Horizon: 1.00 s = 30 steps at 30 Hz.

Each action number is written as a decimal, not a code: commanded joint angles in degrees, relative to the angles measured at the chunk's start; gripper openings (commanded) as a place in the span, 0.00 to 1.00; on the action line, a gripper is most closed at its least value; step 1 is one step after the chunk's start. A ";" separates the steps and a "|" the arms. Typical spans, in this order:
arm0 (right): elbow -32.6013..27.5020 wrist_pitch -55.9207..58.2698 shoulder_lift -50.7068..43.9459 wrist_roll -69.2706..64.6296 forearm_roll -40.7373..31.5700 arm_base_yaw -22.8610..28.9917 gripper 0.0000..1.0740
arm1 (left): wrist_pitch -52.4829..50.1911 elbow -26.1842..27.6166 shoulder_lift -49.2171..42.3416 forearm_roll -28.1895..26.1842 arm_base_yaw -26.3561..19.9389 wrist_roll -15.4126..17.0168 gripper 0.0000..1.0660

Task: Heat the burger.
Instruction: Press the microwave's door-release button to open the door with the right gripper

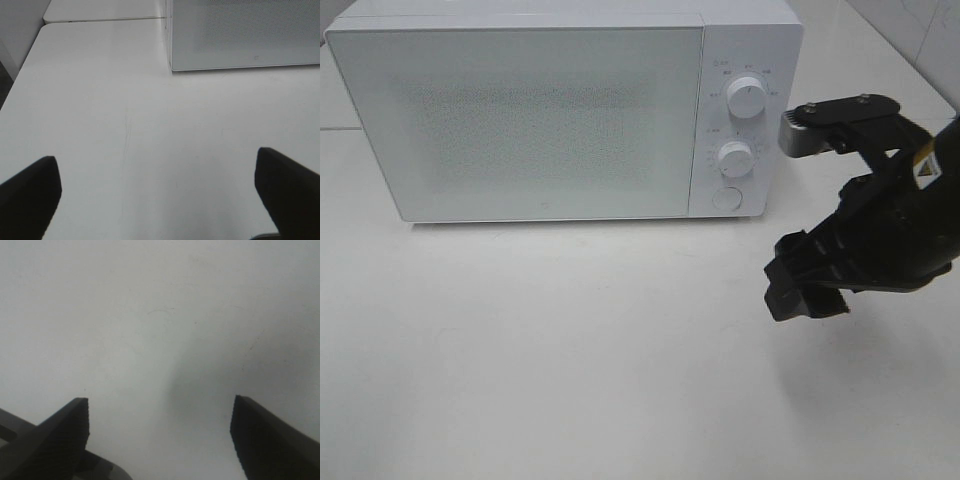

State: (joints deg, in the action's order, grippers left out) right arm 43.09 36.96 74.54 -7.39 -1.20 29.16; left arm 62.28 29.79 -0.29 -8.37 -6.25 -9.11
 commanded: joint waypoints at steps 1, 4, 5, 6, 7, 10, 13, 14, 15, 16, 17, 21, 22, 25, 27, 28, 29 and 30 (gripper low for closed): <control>0.34 4.76 -5.44 1.55 0.52 -0.17 0.70 | -0.69 -0.11 -0.97 -0.06 -0.23 0.17 0.92; 0.34 6.47 -8.48 1.55 0.52 -0.17 0.70 | -0.69 -0.11 -0.97 -0.06 -0.23 0.17 0.92; 0.34 8.19 -11.52 1.55 0.52 -0.17 0.70 | -0.69 -0.11 -0.97 -0.06 -0.23 0.17 0.92; 0.34 9.05 -13.24 1.55 0.52 -0.17 0.70 | -0.69 -0.11 -0.97 -0.06 -0.23 0.17 0.92; 0.34 9.05 -13.24 1.55 0.52 -0.17 0.70 | -0.69 -0.11 -0.97 -0.06 -0.23 0.17 0.92; 0.34 11.46 -17.88 1.89 0.57 -0.17 0.70 | -0.69 -0.11 -0.97 -0.06 -0.23 0.17 0.92; 0.34 14.50 -22.06 2.29 1.20 -0.17 0.70 | -0.69 -0.11 -0.97 -0.06 -0.23 0.17 0.92; -0.17 15.70 -25.32 2.29 1.66 -0.17 0.70 | -0.69 -0.11 -0.97 -0.06 -0.23 0.17 0.92; -0.46 15.93 -27.44 2.23 1.72 -0.17 0.70 | -0.69 -0.11 -0.97 -0.06 -0.23 0.17 0.92; -0.46 15.93 -27.44 2.23 1.72 -0.17 0.70 | -0.69 -0.11 -0.97 -0.06 -0.23 0.17 0.92; -1.15 16.27 -31.91 2.23 1.72 -0.23 0.70 | -0.69 -0.11 -0.97 -0.06 -0.23 0.17 0.92; -2.01 17.65 -37.82 2.23 1.95 -0.57 0.70 | -0.69 -0.11 -0.97 -0.06 -0.23 0.17 0.92; -2.35 19.42 -41.14 2.35 2.06 -2.23 0.70 | -0.69 -0.11 -0.97 -0.06 -0.23 0.17 0.92; -3.27 21.72 -46.98 3.44 2.58 -5.96 0.70 | -0.69 -0.11 -0.97 -0.06 -0.23 0.17 0.92; -3.67 22.40 -49.10 3.55 3.04 -7.10 0.70 | -0.69 -0.11 -0.97 -0.06 -0.23 0.17 0.92; -4.41 23.38 -52.88 3.44 3.95 -8.48 0.71 | -0.69 -0.11 -0.97 -0.06 -0.23 0.17 0.92; -5.21 24.29 -56.49 2.75 4.70 -9.80 0.73 | -0.69 -0.11 -0.97 -0.06 -0.23 0.17 0.92; -5.21 24.29 -56.49 2.75 4.70 -9.80 0.73 | -0.69 -0.11 -0.97 -0.06 -0.23 0.17 0.92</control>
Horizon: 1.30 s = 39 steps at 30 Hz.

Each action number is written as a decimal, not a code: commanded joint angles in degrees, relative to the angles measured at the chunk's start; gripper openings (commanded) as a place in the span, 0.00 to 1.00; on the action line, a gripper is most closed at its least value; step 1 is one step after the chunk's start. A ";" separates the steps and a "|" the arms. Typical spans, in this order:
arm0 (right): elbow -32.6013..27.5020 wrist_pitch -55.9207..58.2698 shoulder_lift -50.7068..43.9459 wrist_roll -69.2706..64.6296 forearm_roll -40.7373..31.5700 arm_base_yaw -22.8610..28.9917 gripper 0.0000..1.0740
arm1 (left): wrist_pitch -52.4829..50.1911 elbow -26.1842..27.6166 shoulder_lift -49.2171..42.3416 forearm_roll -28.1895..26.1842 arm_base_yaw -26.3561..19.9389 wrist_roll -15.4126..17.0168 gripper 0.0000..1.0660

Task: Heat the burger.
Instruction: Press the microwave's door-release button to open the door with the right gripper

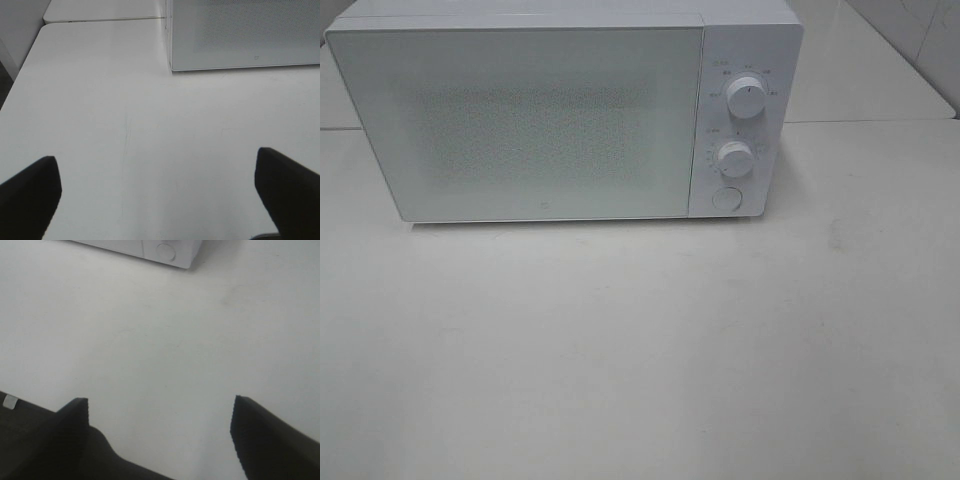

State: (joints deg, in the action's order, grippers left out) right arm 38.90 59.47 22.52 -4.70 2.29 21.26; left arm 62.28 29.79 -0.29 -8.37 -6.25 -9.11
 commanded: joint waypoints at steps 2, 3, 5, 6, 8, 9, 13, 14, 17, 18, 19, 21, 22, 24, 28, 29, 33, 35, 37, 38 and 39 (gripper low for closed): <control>-2.23 3.50 -9.63 -0.29 1.66 -4.01 0.74 | -0.69 -0.11 -0.97 -0.06 -0.23 0.17 0.92; -2.23 3.50 -9.63 -0.29 1.66 -4.01 0.74 | -0.69 -0.11 -0.97 -0.06 -0.23 0.17 0.92; -2.46 3.90 -11.34 -0.29 1.66 -4.87 0.74 | -0.69 -0.11 -0.97 -0.06 -0.23 0.17 0.92; -3.21 4.64 -14.44 -0.23 1.66 -6.47 0.74 | -0.69 -0.11 -0.97 -0.06 -0.23 0.17 0.92; -3.50 4.70 -15.53 -0.23 1.66 -7.16 0.74 | -0.69 -0.11 -0.97 -0.06 -0.23 0.17 0.92; -4.41 4.70 -17.99 -0.23 1.66 -8.77 0.73 | -0.69 -0.11 -0.97 -0.06 -0.23 0.17 0.92; -7.73 4.30 -23.32 1.49 1.49 -10.83 0.73 | -0.69 -0.11 -0.97 -0.06 -0.23 0.17 0.92; -7.73 4.30 -23.32 1.49 1.49 -10.83 0.73 | -0.69 -0.11 -0.97 -0.06 -0.23 0.17 0.92; -7.68 2.75 -24.35 1.49 1.49 -11.00 0.71 | -0.69 -0.11 -0.97 -0.06 -0.23 0.17 0.92; -8.14 1.66 -24.35 1.49 1.43 -11.00 0.70 | -0.69 -0.11 -0.97 -0.06 -0.23 0.17 0.92; -8.14 1.66 -24.35 1.49 1.43 -11.00 0.70 | -0.69 -0.11 -0.97 -0.06 -0.23 0.17 0.92; -8.77 -0.74 -24.35 1.49 1.38 -11.00 0.70 | -0.69 -0.11 -0.97 -0.06 -0.23 0.17 0.92; -8.77 -0.74 -24.35 1.49 1.38 -11.00 0.70 | -0.69 -0.11 -0.97 -0.06 -0.23 0.17 0.92; -10.14 -2.58 -24.35 2.06 1.03 -11.00 0.70 | -0.69 -0.11 -0.97 0.00 -0.23 0.17 0.92; -10.14 -2.58 -24.35 2.06 1.03 -11.00 0.70 | -0.69 -0.11 -0.97 0.00 -0.23 0.17 0.92; -10.14 -2.58 -24.35 2.06 1.03 -11.00 0.70 | -0.69 -0.11 -0.97 0.00 -0.23 0.17 0.92; -10.14 -2.58 -24.35 2.06 1.03 -11.00 0.70 | -0.69 -0.11 -0.97 0.00 -0.23 0.17 0.92; -10.14 -2.58 -24.35 2.06 1.03 -11.00 0.70 | -0.69 -0.11 -0.97 0.00 -0.23 0.17 0.92; -10.14 -2.58 -24.35 2.06 1.03 -11.00 0.70 | -0.69 -0.11 -0.97 0.00 -0.23 0.17 0.92; -10.14 -2.58 -24.29 2.06 1.09 -11.00 0.70 | -0.69 -0.11 -0.97 0.00 -0.23 0.17 0.92; -10.14 -2.58 -24.29 2.06 1.09 -11.00 0.70 | -0.69 -0.11 -0.97 0.00 -0.23 0.17 0.92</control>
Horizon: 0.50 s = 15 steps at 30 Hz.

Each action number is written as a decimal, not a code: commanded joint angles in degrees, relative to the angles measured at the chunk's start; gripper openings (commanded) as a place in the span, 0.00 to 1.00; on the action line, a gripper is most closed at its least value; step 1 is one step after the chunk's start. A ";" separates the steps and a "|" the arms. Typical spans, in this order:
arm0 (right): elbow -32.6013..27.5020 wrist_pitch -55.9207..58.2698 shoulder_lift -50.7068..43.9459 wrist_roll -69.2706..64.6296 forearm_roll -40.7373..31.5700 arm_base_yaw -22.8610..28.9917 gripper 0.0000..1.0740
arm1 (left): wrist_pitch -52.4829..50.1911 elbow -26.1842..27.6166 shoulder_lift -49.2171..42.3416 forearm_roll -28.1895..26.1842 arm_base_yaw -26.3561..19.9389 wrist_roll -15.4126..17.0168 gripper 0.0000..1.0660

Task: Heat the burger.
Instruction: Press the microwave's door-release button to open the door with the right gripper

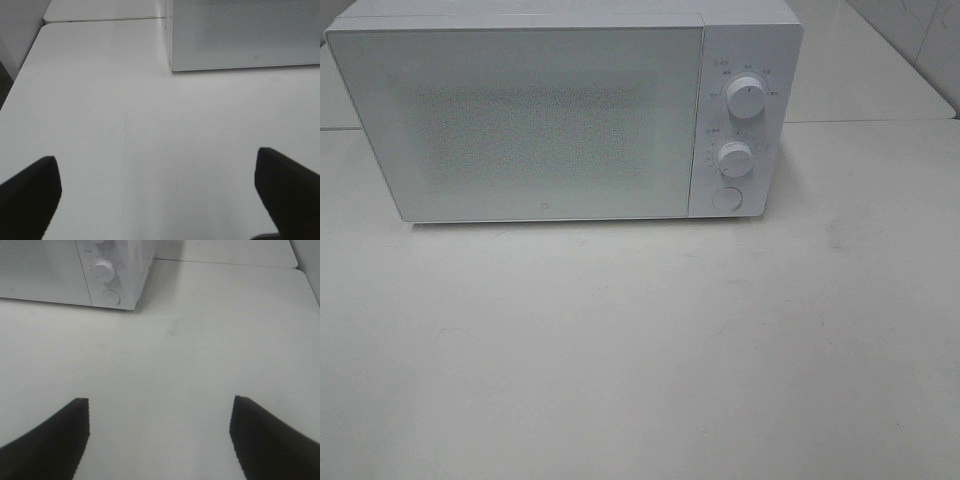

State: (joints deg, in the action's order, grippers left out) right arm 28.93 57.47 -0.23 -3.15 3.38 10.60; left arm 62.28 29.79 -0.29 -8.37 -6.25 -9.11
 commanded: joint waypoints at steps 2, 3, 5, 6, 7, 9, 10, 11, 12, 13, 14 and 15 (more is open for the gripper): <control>0.23 -0.74 -1.55 0.52 -0.06 -0.34 0.70 | -0.69 -0.11 -0.97 0.00 -0.23 0.17 0.92; 0.23 -0.74 -1.55 0.52 -0.06 -0.34 0.70 | -0.69 -0.11 -0.97 0.00 -0.23 0.17 0.92; 2.12 -1.49 -0.11 0.52 -0.06 -0.34 0.70 | -0.69 -0.11 -0.97 0.00 -0.23 0.17 0.92; 2.12 -1.49 -0.11 0.52 -0.06 -0.34 0.70 | -0.69 -0.11 -0.97 0.00 -0.23 0.17 0.92; 3.04 -2.92 1.43 0.52 0.00 -0.34 0.70 | -0.69 -0.11 -0.97 0.00 -0.23 0.17 0.92; 3.21 -4.30 2.35 0.52 0.00 -0.34 0.70 | -0.69 -0.11 -0.97 0.00 -0.23 0.17 0.92; 3.21 -7.28 3.95 0.52 0.00 -0.23 0.70 | -0.69 -0.11 -0.97 0.00 -0.23 0.17 0.92; 3.21 -7.28 3.95 0.52 0.00 -0.23 0.70 | -0.69 -0.11 -0.97 0.00 -0.23 0.17 0.92; 3.21 -10.71 5.84 0.52 0.00 -0.23 0.70 | -0.69 -0.11 -0.97 0.00 -0.23 0.17 0.92; 3.21 -12.32 6.99 0.52 0.00 -0.23 0.70 | -0.69 -0.11 -0.97 0.00 -0.23 0.17 0.92; 3.21 -12.32 6.99 0.52 0.00 -0.23 0.70 | -0.69 -0.11 -0.97 0.00 -0.23 0.17 0.92; 3.21 -15.24 9.63 0.52 0.00 -0.23 0.70 | -0.69 -0.11 -0.97 0.00 -0.23 0.17 0.92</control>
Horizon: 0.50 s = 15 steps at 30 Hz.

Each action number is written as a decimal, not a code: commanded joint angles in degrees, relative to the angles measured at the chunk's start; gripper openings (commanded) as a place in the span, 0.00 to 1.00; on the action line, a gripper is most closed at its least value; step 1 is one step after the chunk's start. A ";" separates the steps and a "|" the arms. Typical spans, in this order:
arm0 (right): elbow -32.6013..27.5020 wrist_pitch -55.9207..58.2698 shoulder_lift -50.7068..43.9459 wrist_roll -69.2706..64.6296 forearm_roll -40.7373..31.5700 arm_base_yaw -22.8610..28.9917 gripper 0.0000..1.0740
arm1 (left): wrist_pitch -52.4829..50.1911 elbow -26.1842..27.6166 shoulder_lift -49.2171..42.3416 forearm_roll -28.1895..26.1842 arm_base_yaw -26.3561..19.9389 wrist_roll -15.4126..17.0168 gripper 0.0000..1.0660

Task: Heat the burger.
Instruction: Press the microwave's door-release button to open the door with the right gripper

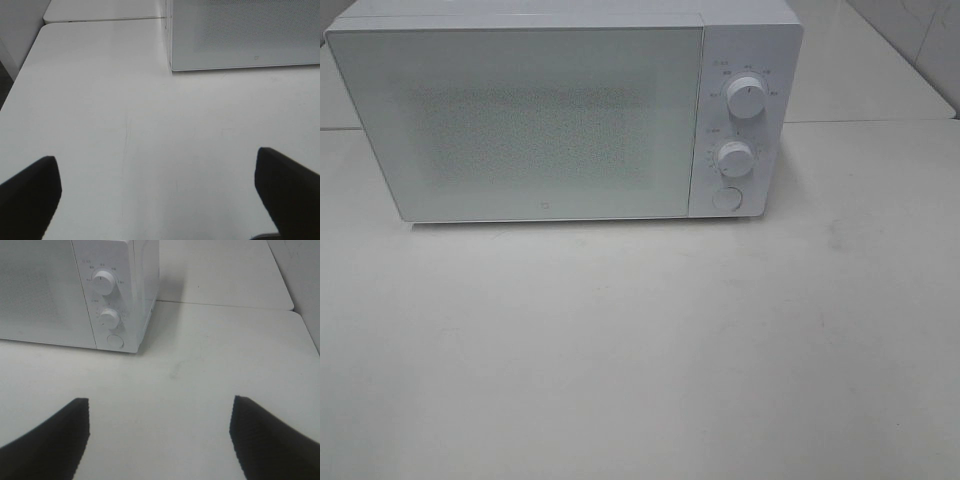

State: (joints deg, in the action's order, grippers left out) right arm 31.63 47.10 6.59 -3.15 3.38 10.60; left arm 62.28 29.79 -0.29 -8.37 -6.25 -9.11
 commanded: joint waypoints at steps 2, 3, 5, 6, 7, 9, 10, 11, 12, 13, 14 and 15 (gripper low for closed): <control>0.52 -7.68 5.56 0.52 0.00 -0.23 0.70 | -0.69 -0.11 -0.97 0.00 -0.23 0.17 0.92; 0.52 -9.22 7.16 0.52 0.00 -0.23 0.70 | -0.69 -0.11 -0.97 0.00 -0.23 0.17 0.92; 0.52 -12.38 10.08 0.52 0.00 -0.23 0.70 | -0.69 -0.11 -0.97 0.00 -0.23 0.17 0.92; 0.52 -13.98 11.75 0.46 0.00 -0.23 0.70 | -0.69 -0.11 -0.97 0.00 -0.23 0.17 0.92; 0.52 -13.98 11.75 0.46 0.00 -0.23 0.70 | -0.69 -0.11 -0.97 0.00 -0.23 0.17 0.92; 0.52 -18.33 16.39 0.06 0.00 -0.23 0.70 | -0.69 -0.11 -0.97 0.00 -0.23 0.17 0.92; 0.52 -18.33 16.39 0.06 0.00 -0.23 0.70 | -0.69 -0.11 -0.97 0.00 -0.23 0.17 0.92; 0.52 -20.91 19.31 -0.40 0.00 -0.23 0.70 | -0.69 -0.11 -0.97 0.00 -0.23 0.17 0.92; 0.52 -24.24 22.52 -0.40 0.00 -0.23 0.70 | -0.69 -0.11 -0.97 0.00 -0.23 0.17 0.92; 0.52 -24.24 22.52 -0.40 0.00 -0.23 0.70 | -0.69 -0.11 -0.97 0.00 -0.23 0.17 0.92; 0.52 -25.67 24.18 -0.40 -0.06 -0.23 0.70 | -0.69 -0.11 -0.97 0.00 -0.23 0.17 0.92; 0.52 -25.67 24.18 -0.40 -0.06 -0.23 0.70 | -0.69 -0.11 -0.97 0.00 -0.23 0.17 0.92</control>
State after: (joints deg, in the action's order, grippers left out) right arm 31.63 23.26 30.31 -3.27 3.21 10.60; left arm 62.28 29.79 -0.29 -8.37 -6.25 -9.11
